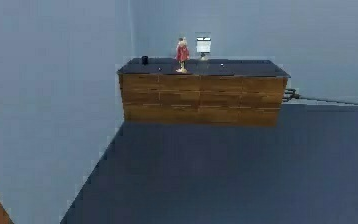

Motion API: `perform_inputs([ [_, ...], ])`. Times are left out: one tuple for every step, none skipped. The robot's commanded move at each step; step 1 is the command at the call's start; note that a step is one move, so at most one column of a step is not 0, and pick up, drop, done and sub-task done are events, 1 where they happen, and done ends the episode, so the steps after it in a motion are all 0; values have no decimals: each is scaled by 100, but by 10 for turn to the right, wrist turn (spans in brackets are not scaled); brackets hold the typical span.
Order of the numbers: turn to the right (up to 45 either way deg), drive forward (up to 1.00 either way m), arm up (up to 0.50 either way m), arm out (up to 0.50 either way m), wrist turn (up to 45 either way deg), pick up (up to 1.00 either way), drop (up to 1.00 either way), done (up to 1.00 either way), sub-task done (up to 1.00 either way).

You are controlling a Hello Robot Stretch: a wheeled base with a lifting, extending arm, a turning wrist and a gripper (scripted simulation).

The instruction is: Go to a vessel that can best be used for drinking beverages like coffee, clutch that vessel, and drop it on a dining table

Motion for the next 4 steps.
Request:
perform_inputs([
  [30,0,0,0,0,0,0,0,0],
  [450,0,0,0,0,0,0,0,0],
  [450,0,0,0,0,0,0,0,0],
  [0,25,0,0,0,0,0,0,0],
])
